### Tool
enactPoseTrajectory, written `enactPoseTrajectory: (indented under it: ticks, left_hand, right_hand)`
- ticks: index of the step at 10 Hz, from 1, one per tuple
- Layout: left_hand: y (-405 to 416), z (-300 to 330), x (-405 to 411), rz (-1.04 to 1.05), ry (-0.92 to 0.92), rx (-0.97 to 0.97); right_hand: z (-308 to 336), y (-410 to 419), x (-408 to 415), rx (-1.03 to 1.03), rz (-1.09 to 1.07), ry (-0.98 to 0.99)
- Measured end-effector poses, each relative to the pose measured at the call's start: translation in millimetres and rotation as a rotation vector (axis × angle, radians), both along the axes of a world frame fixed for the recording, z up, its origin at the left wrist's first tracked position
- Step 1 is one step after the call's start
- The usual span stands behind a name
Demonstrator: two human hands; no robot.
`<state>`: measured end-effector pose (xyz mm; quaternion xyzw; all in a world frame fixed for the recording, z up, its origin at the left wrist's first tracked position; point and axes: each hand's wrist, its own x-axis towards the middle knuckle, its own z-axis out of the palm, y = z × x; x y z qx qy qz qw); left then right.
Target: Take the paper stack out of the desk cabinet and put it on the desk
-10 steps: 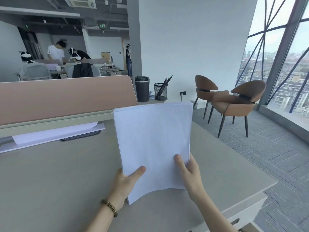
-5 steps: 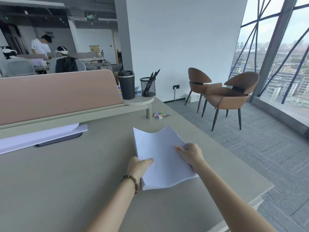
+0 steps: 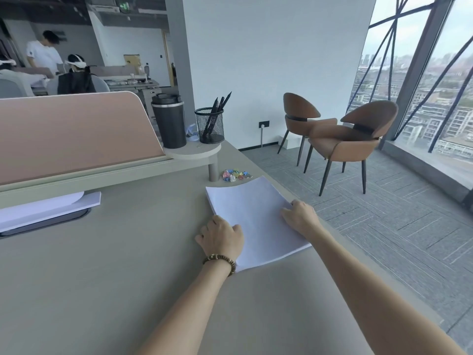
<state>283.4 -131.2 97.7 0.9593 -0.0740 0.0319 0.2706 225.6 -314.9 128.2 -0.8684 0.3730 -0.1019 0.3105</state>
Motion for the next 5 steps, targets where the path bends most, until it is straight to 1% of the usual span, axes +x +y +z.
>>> enactPoseTrajectory:
  ticks: [2,3,4,5]
  left_hand:
    - [-10.1,-5.5,5.1,0.047,-0.043,0.094]
    - [-10.9,-4.8,3.7,0.055,-0.029,0.111]
    - [-9.4,-4.1,8.5,0.063,0.027,0.083]
    - [-1.6,0.7,13.7,0.082,0.063,-0.006]
  right_hand:
    - [-4.5,-11.3,17.1,-0.085,0.030,0.084]
    - [-6.1,-11.3,17.7,-0.140,0.050,0.121]
    - [-9.5,-11.1,16.2,-0.312,0.080,0.169]
    - [-4.3,-10.3,15.1,-0.362,0.076,0.171]
